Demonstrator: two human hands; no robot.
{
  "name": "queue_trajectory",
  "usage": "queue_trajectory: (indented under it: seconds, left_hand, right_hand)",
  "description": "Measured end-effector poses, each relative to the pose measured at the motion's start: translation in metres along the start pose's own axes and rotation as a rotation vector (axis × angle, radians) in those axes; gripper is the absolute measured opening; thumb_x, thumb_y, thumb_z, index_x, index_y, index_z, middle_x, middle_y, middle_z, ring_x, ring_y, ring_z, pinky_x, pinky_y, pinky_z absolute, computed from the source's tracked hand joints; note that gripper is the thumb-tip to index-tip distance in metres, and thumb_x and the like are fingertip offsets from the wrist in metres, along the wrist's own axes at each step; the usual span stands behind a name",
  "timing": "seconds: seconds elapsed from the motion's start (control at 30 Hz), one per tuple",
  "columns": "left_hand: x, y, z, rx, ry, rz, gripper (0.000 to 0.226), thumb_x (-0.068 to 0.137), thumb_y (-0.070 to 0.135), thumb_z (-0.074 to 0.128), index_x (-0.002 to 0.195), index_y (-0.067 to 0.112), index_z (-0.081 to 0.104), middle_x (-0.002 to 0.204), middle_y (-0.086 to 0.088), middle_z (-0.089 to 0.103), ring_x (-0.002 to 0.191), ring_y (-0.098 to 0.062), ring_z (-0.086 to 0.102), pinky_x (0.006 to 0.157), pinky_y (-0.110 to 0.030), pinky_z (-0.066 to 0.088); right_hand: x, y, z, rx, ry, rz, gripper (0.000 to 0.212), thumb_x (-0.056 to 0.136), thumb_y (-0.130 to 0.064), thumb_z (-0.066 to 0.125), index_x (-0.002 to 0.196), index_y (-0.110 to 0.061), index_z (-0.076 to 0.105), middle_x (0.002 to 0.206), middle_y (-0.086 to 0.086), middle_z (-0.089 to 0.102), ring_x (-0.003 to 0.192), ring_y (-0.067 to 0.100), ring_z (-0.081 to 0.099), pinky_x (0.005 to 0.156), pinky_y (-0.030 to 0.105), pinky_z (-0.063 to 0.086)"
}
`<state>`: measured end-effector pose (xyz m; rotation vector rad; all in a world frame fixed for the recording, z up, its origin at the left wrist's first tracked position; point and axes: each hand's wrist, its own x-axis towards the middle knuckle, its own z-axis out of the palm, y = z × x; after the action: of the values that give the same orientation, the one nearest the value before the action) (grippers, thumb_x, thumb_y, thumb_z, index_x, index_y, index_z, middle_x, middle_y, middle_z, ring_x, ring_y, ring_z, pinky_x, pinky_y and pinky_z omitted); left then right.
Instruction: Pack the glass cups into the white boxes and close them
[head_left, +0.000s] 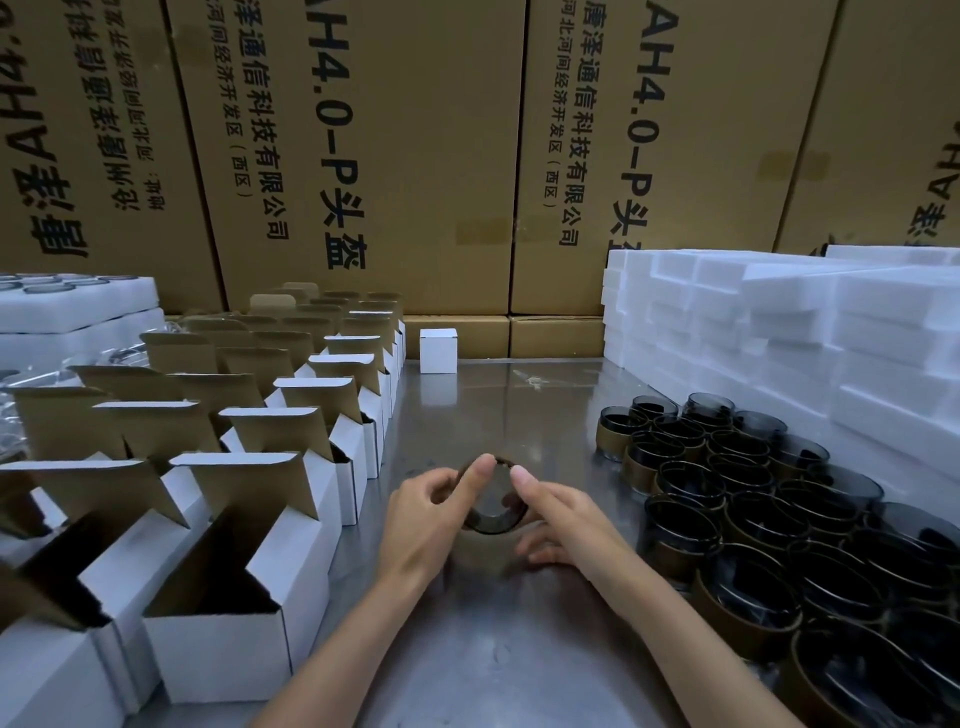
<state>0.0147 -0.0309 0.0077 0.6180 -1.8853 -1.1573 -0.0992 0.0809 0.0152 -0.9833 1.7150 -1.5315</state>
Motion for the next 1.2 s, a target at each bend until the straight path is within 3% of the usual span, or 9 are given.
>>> queue_trajectory:
  seconds: [0.17, 0.3, 0.4, 0.57, 0.67, 0.83, 0.93, 1.07, 1.2]
  left_hand:
    - [-0.001, 0.001, 0.002, -0.105, -0.109, 0.003, 0.064, 0.063, 0.076, 0.049, 0.072, 0.015, 0.068, 0.052, 0.013, 0.055, 0.052, -0.001, 0.052, 0.054, -0.014, 0.037]
    - [0.002, -0.004, 0.0, -0.121, -0.133, 0.059, 0.045, 0.066, 0.066, 0.059, 0.091, 0.03, 0.071, 0.082, 0.01, 0.07, 0.076, -0.006, 0.062, 0.074, -0.026, 0.049]
    - [0.002, -0.006, -0.001, -0.072, -0.163, 0.088, 0.048, 0.065, 0.057, 0.068, 0.11, 0.042, 0.061, 0.1, 0.01, 0.07, 0.093, -0.004, 0.063, 0.084, -0.022, 0.05]
    - [0.002, -0.01, -0.002, 0.038, -0.162, 0.149, 0.062, 0.075, 0.038, 0.077, 0.131, 0.038, 0.051, 0.121, 0.014, 0.061, 0.114, -0.003, 0.055, 0.101, -0.033, 0.045]
    - [0.002, -0.008, 0.0, 0.109, -0.131, 0.231, 0.07, 0.072, 0.042, 0.078, 0.133, 0.043, 0.044, 0.123, 0.021, 0.052, 0.115, 0.0, 0.051, 0.102, -0.022, 0.041]
    - [0.002, -0.006, 0.005, 0.172, -0.05, 0.349, 0.067, 0.07, 0.035, 0.081, 0.127, 0.044, 0.045, 0.117, 0.023, 0.055, 0.108, 0.008, 0.052, 0.091, -0.006, 0.038]
    - [0.002, -0.006, 0.005, 0.053, -0.019, 0.26, 0.058, 0.063, 0.04, 0.083, 0.111, 0.041, 0.051, 0.107, 0.028, 0.062, 0.102, 0.009, 0.058, 0.087, -0.008, 0.042]
    - [-0.001, -0.009, 0.007, -0.002, -0.104, 0.18, 0.067, 0.057, 0.053, 0.079, 0.115, 0.034, 0.049, 0.113, 0.022, 0.063, 0.112, 0.006, 0.056, 0.097, -0.02, 0.044]
    - [-0.002, -0.006, 0.006, 0.188, -0.147, 0.323, 0.075, 0.073, 0.035, 0.077, 0.136, 0.04, 0.039, 0.135, 0.021, 0.049, 0.128, 0.007, 0.041, 0.106, -0.017, 0.034]
  right_hand:
    - [0.004, -0.003, 0.0, -0.004, 0.025, 0.09, 0.075, 0.057, -0.079, 0.046, 0.09, -0.015, 0.069, 0.078, 0.005, 0.075, 0.054, 0.009, 0.063, 0.05, 0.017, 0.047]
    - [0.002, -0.002, -0.006, 0.093, -0.047, 0.086, 0.067, 0.062, -0.071, 0.06, 0.108, -0.023, 0.067, 0.098, -0.002, 0.074, 0.078, 0.012, 0.071, 0.064, 0.022, 0.051]
    - [0.0, -0.003, -0.014, 0.275, -0.172, 0.083, 0.045, 0.078, -0.041, 0.061, 0.122, -0.032, 0.059, 0.113, -0.003, 0.07, 0.096, 0.015, 0.069, 0.077, 0.028, 0.048]
    - [0.0, -0.001, -0.017, 0.46, -0.25, 0.051, 0.052, 0.079, -0.02, 0.052, 0.13, -0.029, 0.052, 0.114, 0.004, 0.067, 0.091, 0.017, 0.065, 0.078, 0.026, 0.045]
    - [0.001, 0.002, -0.016, 0.487, -0.233, 0.021, 0.06, 0.076, -0.015, 0.06, 0.134, -0.025, 0.049, 0.113, 0.006, 0.068, 0.092, 0.02, 0.067, 0.074, 0.024, 0.05]
    - [0.002, 0.007, -0.009, 0.418, -0.16, -0.049, 0.068, 0.07, -0.016, 0.07, 0.131, -0.036, 0.048, 0.117, 0.007, 0.068, 0.101, 0.02, 0.067, 0.083, 0.029, 0.05]
    - [0.002, 0.007, -0.009, 0.435, -0.183, -0.085, 0.068, 0.071, -0.012, 0.072, 0.129, -0.038, 0.05, 0.124, 0.002, 0.064, 0.103, 0.021, 0.066, 0.079, 0.032, 0.052]
    - [0.0, 0.004, -0.008, 0.394, -0.084, -0.157, 0.062, 0.064, -0.009, 0.077, 0.118, -0.032, 0.058, 0.122, 0.001, 0.064, 0.1, 0.02, 0.068, 0.075, 0.034, 0.055]
    - [-0.001, -0.001, -0.008, -0.066, 0.195, -0.359, 0.066, 0.061, -0.004, 0.086, 0.109, -0.038, 0.058, 0.121, -0.006, 0.057, 0.106, 0.012, 0.06, 0.08, 0.013, 0.048]
